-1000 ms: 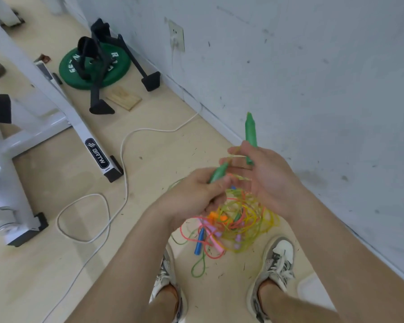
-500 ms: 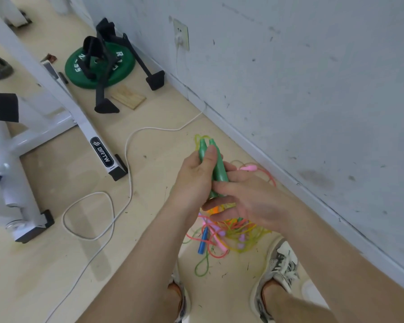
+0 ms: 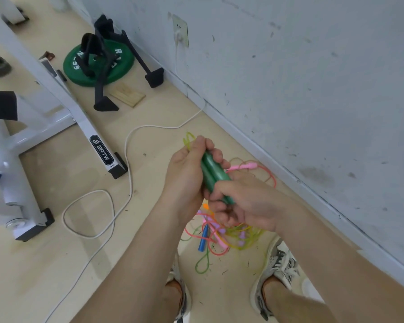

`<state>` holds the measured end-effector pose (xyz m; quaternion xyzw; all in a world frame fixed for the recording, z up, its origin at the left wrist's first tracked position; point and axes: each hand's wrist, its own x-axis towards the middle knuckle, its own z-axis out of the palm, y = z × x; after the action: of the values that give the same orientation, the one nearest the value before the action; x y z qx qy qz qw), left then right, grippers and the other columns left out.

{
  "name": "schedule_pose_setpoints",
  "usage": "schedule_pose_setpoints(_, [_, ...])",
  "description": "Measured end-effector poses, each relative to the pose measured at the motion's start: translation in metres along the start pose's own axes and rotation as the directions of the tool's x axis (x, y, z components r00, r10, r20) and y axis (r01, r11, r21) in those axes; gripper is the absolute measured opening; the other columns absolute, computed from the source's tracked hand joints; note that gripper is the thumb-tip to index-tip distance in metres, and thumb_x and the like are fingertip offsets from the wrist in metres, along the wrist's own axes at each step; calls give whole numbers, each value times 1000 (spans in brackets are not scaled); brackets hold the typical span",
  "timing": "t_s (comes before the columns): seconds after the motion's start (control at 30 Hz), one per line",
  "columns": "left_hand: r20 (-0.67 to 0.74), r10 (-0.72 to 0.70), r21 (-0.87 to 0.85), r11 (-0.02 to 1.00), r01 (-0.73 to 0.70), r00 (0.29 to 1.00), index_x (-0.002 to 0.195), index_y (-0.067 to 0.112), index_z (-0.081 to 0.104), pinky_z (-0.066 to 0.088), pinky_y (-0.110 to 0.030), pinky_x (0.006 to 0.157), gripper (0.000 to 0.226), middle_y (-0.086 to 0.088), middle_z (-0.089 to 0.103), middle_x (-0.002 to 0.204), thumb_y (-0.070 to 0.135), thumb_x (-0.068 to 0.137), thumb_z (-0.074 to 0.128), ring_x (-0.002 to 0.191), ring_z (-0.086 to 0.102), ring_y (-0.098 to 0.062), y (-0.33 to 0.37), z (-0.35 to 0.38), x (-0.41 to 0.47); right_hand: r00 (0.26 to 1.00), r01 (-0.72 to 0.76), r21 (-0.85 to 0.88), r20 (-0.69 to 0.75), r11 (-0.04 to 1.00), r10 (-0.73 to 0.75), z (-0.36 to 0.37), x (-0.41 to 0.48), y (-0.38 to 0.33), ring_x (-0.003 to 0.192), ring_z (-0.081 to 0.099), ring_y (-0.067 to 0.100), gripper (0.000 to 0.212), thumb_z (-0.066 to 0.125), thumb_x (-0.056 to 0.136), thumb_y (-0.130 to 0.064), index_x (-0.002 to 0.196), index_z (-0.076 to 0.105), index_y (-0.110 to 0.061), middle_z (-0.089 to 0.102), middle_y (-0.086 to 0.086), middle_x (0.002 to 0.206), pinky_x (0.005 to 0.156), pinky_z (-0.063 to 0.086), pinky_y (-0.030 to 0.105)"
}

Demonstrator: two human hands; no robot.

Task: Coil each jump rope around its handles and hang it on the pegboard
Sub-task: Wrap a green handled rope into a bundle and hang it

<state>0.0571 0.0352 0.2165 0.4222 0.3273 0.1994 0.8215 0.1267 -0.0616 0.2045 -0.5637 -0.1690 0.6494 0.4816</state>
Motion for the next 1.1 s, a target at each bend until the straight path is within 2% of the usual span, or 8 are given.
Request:
schedule_pose_setpoints(0.13, [-36, 36, 47, 998, -34, 999, 82, 14, 48, 49, -27, 54, 29, -5, 56, 65, 30, 103, 37, 62, 63, -22, -3, 1, 0, 996, 67, 48, -57, 997, -64, 3, 2, -1, 60, 57, 17, 11, 53, 90, -4, 79, 56, -6, 50, 4, 68, 44, 41, 22])
schedule_pose_setpoints(0.3, [-31, 39, -9, 999, -39, 999, 82, 13, 46, 53, -29, 57, 28, -7, 58, 65, 29, 104, 37, 63, 64, -23, -5, 3, -1, 993, 94, -15, -74, 995, -95, 4, -3, -5, 43, 27, 11, 22, 52, 92, -5, 73, 44, -15, 40, 2, 57, 39, 12, 22])
schedule_pose_setpoints(0.47, [-19, 57, 92, 994, -55, 998, 85, 13, 51, 55, -38, 78, 29, -11, 62, 72, 33, 102, 39, 81, 64, -28, -8, 2, 1, 997, 36, -42, -71, 998, -39, 0, -7, -10, 43, 17, 8, 27, 51, 96, -12, 74, 38, -20, 30, -1, 56, 37, 11, 16])
schedule_pose_setpoints(0.53, [-25, 129, 424, 899, -106, 991, 80, 17, 60, 50, -42, 78, 40, -8, 65, 74, 48, 96, 40, 78, 63, -27, -7, -4, 4, 995, 2, 35, -99, 999, 1, -6, -8, -13, 41, 16, 6, 25, 53, 96, -17, 75, 40, -20, 28, -3, 55, 36, 9, 14])
schedule_pose_setpoints(0.6, [-54, 313, 763, 626, -163, 948, 71, 19, 60, 46, -36, 66, 46, 6, 58, 59, 55, 91, 40, 63, 56, -15, -4, -12, 7, 993, -43, 133, -99, 990, 56, -15, -10, -17, 39, 16, 4, 23, 54, 94, -20, 75, 42, -20, 27, -6, 55, 33, 10, 12])
schedule_pose_setpoints(0.77, [55, 600, 776, 477, -412, 798, 83, 21, 61, 40, -18, 74, 18, 12, 60, 80, 33, 93, 55, 79, 54, -2, 10, -22, 10, 972, -169, 266, 203, 949, 116, -24, -19, -18, 35, 22, -2, 20, 58, 87, -26, 72, 46, -20, 28, -9, 51, 29, 10, 9])
schedule_pose_setpoints(0.93, [122, 301, 404, 855, -324, 946, 77, 9, 63, 35, -27, 53, 46, -19, 44, 65, 48, 92, 44, 59, 45, -21, 9, -7, 2, 895, -198, 395, 447, 897, 1, -22, -18, -14, 37, 24, -2, 21, 72, 81, -28, 75, 54, -18, 37, -9, 52, 27, 16, 9])
schedule_pose_setpoints(1.1, [166, 133, 266, 948, -174, 977, 89, 11, 66, 15, -34, 53, 42, -15, 21, 66, 46, 95, 44, 58, 20, -23, 8, -12, 7, 907, -153, 395, 420, 906, -30, -24, -17, -12, 37, 32, -3, 23, 76, 78, -32, 76, 57, -18, 37, -9, 54, 27, 20, 8])
